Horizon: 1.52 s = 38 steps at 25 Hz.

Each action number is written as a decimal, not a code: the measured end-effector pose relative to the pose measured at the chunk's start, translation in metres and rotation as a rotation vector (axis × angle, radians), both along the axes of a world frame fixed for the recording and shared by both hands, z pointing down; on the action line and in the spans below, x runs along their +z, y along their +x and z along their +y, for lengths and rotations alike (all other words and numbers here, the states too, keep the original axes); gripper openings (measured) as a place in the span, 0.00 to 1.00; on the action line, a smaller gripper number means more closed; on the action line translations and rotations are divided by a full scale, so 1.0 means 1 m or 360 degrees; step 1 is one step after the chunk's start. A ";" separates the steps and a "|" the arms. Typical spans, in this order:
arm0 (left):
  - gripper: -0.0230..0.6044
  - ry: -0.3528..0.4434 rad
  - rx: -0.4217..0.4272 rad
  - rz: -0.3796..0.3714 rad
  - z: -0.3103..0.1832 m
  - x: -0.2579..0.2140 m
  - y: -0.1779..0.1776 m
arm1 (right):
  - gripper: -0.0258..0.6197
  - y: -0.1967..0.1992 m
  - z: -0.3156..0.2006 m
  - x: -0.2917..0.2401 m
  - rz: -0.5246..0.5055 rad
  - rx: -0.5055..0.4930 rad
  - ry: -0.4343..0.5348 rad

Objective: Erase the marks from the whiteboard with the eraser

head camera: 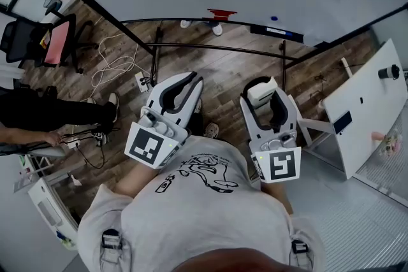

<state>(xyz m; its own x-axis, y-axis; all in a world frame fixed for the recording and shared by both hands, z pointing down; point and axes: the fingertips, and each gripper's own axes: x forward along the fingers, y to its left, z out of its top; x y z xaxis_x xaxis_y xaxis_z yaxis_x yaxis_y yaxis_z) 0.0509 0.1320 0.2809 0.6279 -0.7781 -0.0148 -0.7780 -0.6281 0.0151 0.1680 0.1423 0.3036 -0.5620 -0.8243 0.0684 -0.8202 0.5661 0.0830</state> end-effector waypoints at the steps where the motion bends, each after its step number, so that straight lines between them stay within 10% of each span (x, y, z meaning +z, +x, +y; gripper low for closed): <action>1: 0.13 -0.0003 -0.0006 -0.0004 -0.002 0.001 -0.001 | 0.44 -0.001 -0.002 0.001 -0.0004 0.0001 -0.0001; 38: 0.13 -0.0019 0.0082 -0.0016 -0.222 0.014 -0.101 | 0.44 -0.099 -0.250 0.021 0.0339 0.0326 0.0102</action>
